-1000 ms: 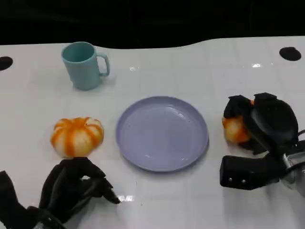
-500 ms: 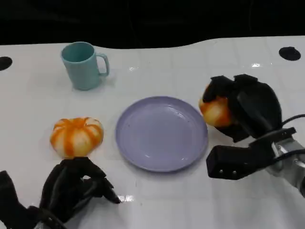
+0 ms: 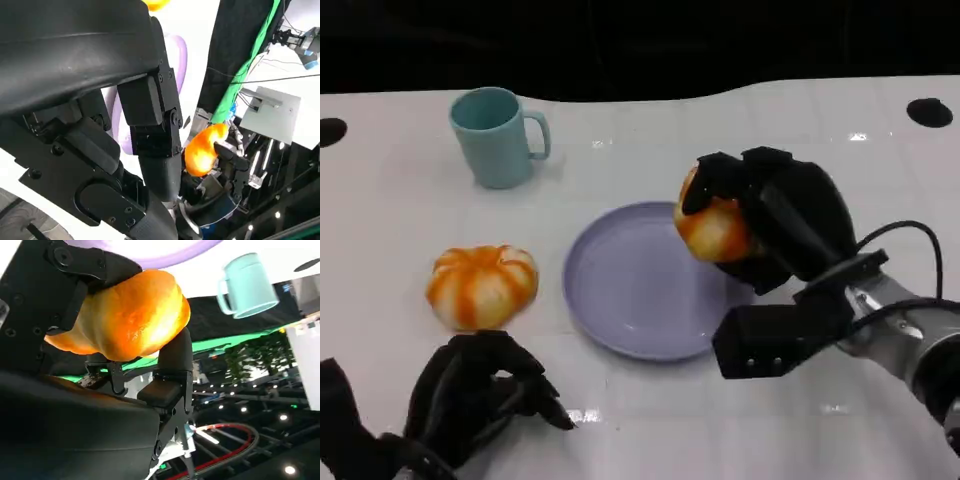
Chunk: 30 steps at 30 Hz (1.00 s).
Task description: Grasp the bread from the table and place it into the plate.
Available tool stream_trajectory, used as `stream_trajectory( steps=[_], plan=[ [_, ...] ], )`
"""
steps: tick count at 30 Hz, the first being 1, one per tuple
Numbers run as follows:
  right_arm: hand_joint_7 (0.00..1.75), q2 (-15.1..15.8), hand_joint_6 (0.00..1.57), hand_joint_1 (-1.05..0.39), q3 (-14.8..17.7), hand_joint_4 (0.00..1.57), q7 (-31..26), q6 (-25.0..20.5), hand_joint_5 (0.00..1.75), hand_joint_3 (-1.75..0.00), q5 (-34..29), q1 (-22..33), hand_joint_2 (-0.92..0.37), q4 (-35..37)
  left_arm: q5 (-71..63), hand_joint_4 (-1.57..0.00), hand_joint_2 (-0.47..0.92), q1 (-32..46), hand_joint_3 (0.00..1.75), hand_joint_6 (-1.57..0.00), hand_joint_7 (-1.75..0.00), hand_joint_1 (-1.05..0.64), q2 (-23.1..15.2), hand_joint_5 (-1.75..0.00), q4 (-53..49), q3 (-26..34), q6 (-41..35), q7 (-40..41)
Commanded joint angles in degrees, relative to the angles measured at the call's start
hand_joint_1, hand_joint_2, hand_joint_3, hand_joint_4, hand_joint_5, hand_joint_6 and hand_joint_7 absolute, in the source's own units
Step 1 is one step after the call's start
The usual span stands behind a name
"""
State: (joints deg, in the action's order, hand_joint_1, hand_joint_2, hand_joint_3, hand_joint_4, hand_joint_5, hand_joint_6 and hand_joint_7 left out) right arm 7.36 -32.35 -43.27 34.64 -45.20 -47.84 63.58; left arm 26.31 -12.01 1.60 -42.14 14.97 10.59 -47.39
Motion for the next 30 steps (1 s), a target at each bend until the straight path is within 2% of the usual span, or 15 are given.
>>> stream_trajectory(
  steps=[1, 2, 3, 6, 9, 11, 14, 17, 21, 22, 24, 25, 26, 28, 30],
  plan=[
    [1.24, -0.99, 0.95, -0.15, -0.85, 1.01, 2.34, -0.14, 1.75, -1.31, -0.45, -2.68, -0.3, 0.34, -0.2, -1.57, 0.61, 0.8, 0.0, -1.57, -0.35, -1.05, -0.5, -0.58, 0.68, 0.08, 0.2, 0.83],
    [1.33, -1.44, 0.94, -0.15, -0.98, 1.01, 2.75, -0.14, 1.75, -1.28, -0.45, -2.94, -0.31, 0.77, -0.18, -1.57, 0.61, 0.82, 0.0, -1.57, -0.35, -1.05, -0.47, -0.58, 0.72, 0.07, 0.15, 0.8],
    [1.51, -1.88, 0.88, -0.15, -1.05, 1.01, 3.31, 0.02, 1.75, -1.28, -0.3, -3.17, -0.32, 1.32, -0.23, -1.57, 0.61, 0.85, 0.0, -1.57, -0.35, -1.05, -0.46, -0.58, 0.74, 0.03, 0.28, 0.73],
    [1.67, -3.06, 0.82, -0.16, -1.31, 1.0, 4.51, 0.23, 1.75, -1.31, -0.15, -3.75, -0.32, 2.93, -0.34, -1.57, 0.61, 1.02, 0.0, -1.57, -0.35, -1.05, -0.32, -0.58, 0.99, -0.03, 0.44, 0.87],
    [1.56, -4.26, 0.85, -0.17, -1.59, 0.98, 5.79, -0.7, 1.75, -1.32, -0.06, -4.23, -0.31, 4.43, -0.57, -1.57, 0.61, 1.18, 0.0, -1.57, -0.35, -1.05, -0.14, -0.58, 1.19, -0.09, 0.67, 1.16],
    [1.32, -5.07, 0.91, -0.18, -1.37, 0.98, 6.56, -0.94, 1.75, -1.26, 0.62, -4.13, -0.32, 5.27, -0.47, -1.57, 0.61, 1.25, 0.0, -1.57, -0.35, -1.05, -0.03, -0.58, 1.33, -0.11, 0.43, 1.1],
    [1.3, -6.04, 0.9, -0.15, -0.82, 0.97, 7.65, -0.87, 1.75, -1.22, 1.66, -3.67, -0.35, 6.2, -0.39, -1.57, 0.6, 1.38, 0.0, -1.57, -0.35, -1.05, 0.1, -0.59, 1.62, -0.15, 0.31, 1.16],
    [1.17, -6.59, 0.9, -0.15, -0.55, 0.92, 8.81, -1.69, 1.69, -1.18, 2.16, -3.47, -0.38, 6.72, -0.61, -1.57, 0.6, 1.54, 0.0, -1.57, -0.36, -1.05, 0.09, -0.59, 1.94, -0.26, 0.42, 1.42],
    [0.72, -6.92, 0.86, -0.23, 0.19, 0.8, 12.59, -3.39, 1.39, -0.86, 3.32, -3.56, -0.48, 6.72, -0.48, -1.57, 0.61, 1.52, 0.0, -1.57, -0.36, -1.05, 0.04, -0.59, 2.0, -0.25, 0.32, 1.34],
    [0.57, -6.97, 0.82, -0.28, 0.37, 0.75, 13.52, -3.81, 1.23, -0.7, 3.56, -3.56, -0.55, 6.61, -0.4, -1.57, 0.61, 1.51, 0.0, -1.57, -0.36, -1.05, 0.04, -0.59, 2.01, -0.24, 0.23, 1.32],
    [0.42, -6.88, 0.75, -0.33, 0.33, 0.66, 15.93, -4.89, 1.05, -0.54, 3.56, -3.71, -0.63, 6.33, -0.41, -1.57, 0.6, 1.53, 0.0, -1.57, -0.35, -1.05, 0.03, -0.59, 2.06, -0.26, 0.31, 1.39],
    [0.28, -6.79, 0.69, -0.39, 0.27, 0.61, 17.27, -5.48, 0.81, -0.32, 3.5, -3.79, -0.77, 6.15, -0.39, -1.57, 0.6, 1.51, 0.0, -1.57, -0.35, -1.05, 0.03, -0.59, 1.99, -0.24, 0.4, 1.36],
    [0.2, -6.69, 0.65, -0.43, 0.09, 0.57, 18.82, -6.39, 0.68, -0.22, 3.3, -3.93, -0.85, 5.99, -0.36, -1.57, 0.6, 1.49, 0.0, -1.57, -0.35, -1.05, 0.01, -0.59, 1.94, -0.22, 0.44, 1.29],
    [0.08, -6.51, 0.53, -0.54, -0.18, 0.4, 21.14, -7.75, 0.48, -0.19, 2.97, -4.05, -0.91, 5.6, -0.17, -1.57, 0.6, 1.46, 0.0, -1.57, -0.35, -1.05, -0.05, -0.59, 1.89, -0.2, 0.17, 1.05],
    [0.03, -6.36, 0.46, -0.61, -0.14, 0.3, 23.43, -8.77, 0.38, -0.22, 3.04, -4.0, -0.92, 5.04, -0.08, -1.57, 0.6, 1.47, 0.0, -1.57, -0.35, -1.05, -0.03, -0.58, 1.95, -0.19, 0.07, 1.03]
  ],
)
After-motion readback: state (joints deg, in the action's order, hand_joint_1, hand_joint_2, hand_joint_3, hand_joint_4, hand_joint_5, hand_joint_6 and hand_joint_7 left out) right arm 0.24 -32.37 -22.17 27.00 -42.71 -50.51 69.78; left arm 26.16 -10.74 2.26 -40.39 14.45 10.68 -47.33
